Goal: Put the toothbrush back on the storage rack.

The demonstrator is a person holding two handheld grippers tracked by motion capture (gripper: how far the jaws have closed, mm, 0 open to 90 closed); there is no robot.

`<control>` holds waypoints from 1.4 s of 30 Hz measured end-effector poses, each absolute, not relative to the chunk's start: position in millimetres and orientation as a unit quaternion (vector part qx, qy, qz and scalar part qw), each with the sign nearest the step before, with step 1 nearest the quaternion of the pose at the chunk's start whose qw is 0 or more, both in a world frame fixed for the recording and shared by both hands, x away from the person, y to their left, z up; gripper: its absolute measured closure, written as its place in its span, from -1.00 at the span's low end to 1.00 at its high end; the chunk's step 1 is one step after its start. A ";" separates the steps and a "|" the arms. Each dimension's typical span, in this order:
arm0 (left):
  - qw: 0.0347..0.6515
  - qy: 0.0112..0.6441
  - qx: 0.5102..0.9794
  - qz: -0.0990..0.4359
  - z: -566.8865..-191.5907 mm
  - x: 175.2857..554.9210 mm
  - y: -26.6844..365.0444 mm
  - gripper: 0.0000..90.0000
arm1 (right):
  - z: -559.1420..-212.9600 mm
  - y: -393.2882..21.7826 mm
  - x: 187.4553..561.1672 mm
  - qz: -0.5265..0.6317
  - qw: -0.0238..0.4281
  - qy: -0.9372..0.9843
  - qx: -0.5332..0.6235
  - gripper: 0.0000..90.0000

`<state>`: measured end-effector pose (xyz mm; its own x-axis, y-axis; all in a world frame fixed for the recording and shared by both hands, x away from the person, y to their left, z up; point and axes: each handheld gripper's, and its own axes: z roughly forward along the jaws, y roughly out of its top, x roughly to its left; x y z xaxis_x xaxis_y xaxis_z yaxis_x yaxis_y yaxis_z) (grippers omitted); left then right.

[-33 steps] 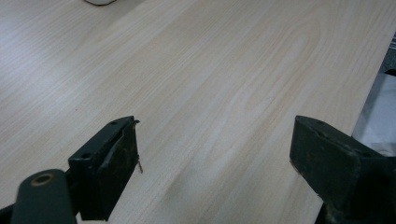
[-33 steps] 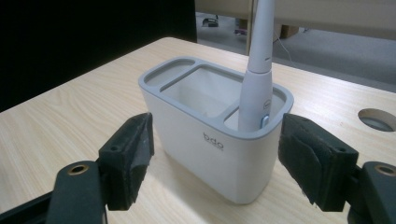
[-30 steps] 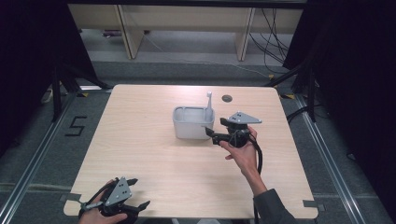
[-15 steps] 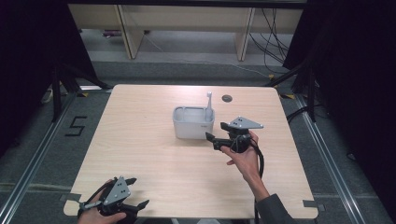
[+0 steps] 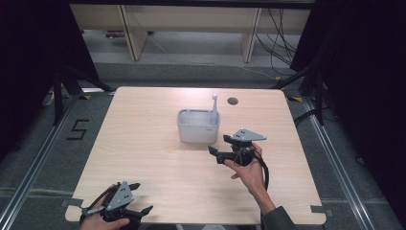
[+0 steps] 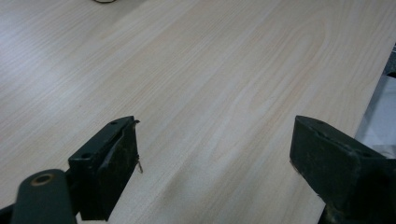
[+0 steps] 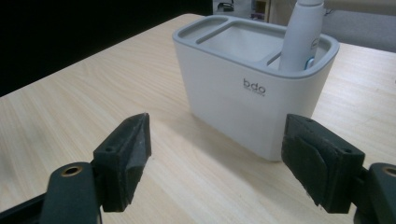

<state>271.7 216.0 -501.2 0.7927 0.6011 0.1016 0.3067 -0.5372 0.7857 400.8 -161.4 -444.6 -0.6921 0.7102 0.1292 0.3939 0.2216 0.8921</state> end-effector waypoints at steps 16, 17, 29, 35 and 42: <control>0.394 0.260 0.861 0.189 -500.9 272.4 217.0 -0.67 | -456.9 -155.0 381.9 0.510 0.132 0.769 0.363 -0.53; 0.394 0.259 0.863 0.184 -500.4 272.5 217.3 -0.67 | -457.7 -154.3 379.9 0.508 0.129 0.767 0.370 -0.52; 0.403 0.265 0.856 0.183 -501.7 271.4 215.4 -0.67 | -464.3 -156.7 370.2 0.504 0.126 0.778 0.354 -0.52; 0.406 0.267 0.855 0.179 -501.9 271.2 214.9 -0.67 | -465.5 -159.8 364.2 0.503 0.120 0.778 0.356 -0.52; 0.401 0.264 0.858 0.183 -501.5 271.2 215.4 -0.67 | -469.1 -160.4 357.7 0.499 0.112 0.782 0.358 -0.55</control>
<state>271.2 215.4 -501.5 0.7943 0.5989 0.1019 0.3055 -0.5388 0.7851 357.7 -160.4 -469.1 -0.7190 0.6706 0.1826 0.4481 0.2464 0.8594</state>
